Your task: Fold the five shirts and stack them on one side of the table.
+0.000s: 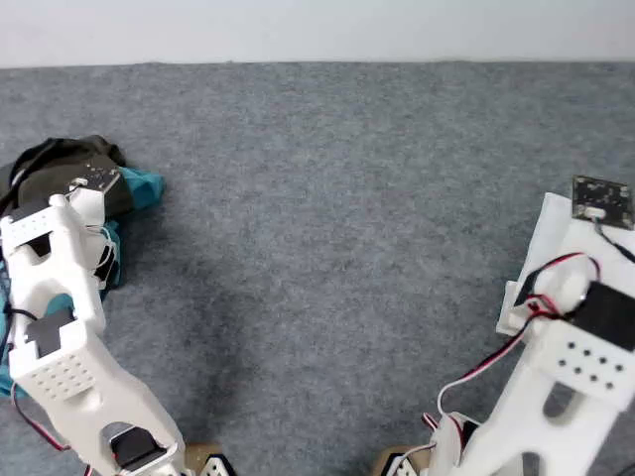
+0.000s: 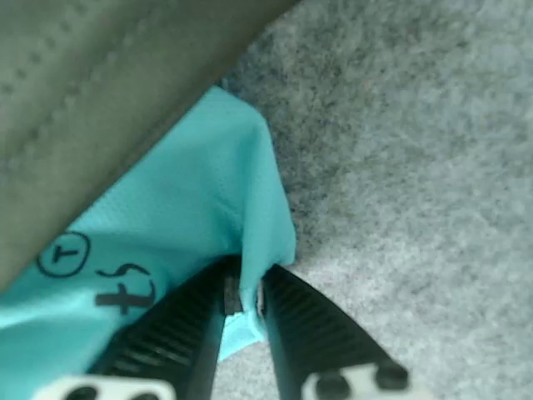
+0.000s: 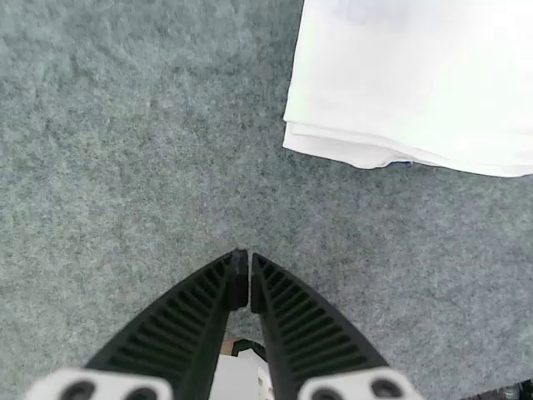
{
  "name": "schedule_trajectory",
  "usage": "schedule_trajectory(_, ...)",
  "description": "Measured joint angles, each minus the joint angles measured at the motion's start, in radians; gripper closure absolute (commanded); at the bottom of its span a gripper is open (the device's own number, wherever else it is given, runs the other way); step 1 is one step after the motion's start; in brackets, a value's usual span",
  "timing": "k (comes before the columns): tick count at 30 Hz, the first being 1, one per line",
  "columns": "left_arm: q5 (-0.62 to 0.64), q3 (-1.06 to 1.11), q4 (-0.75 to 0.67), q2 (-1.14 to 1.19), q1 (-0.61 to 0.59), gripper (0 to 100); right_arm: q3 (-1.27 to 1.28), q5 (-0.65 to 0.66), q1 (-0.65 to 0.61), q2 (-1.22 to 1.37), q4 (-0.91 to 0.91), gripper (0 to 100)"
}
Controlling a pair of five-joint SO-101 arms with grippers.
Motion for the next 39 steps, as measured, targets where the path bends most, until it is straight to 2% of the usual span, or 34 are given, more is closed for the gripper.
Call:
schedule_trajectory(8, 0.005, 0.000, 0.098, -0.252, 0.094, 99, 0.000, 0.000, 0.000, -0.031, 0.000, 99.0)
schedule_trajectory(14, 0.114, 0.000, 0.138, -0.559, 0.218, 99, 0.000, 0.000, 0.000, -0.031, 0.000, 99.0)
schedule_trajectory(18, 0.135, 0.000, 0.166, -0.756, 0.358, 99, 0.000, 0.000, 0.000, -0.031, 0.000, 99.0)
schedule_trajectory(23, 0.172, 0.000, 0.201, -0.908, 0.591, 99, 0.000, 0.000, 0.000, -0.031, 0.000, 99.0)
schedule_trajectory(32, 0.269, 0.000, 0.213, -0.967, 0.961, 99, 0.000, 0.000, 0.000, -0.031, 0.000, 99.0)
schedule_trajectory(39, 0.318, 0.000, 0.221, -0.968, 1.195, 99, 0.000, 0.000, -0.003, -0.031, 0.000, 99.0)
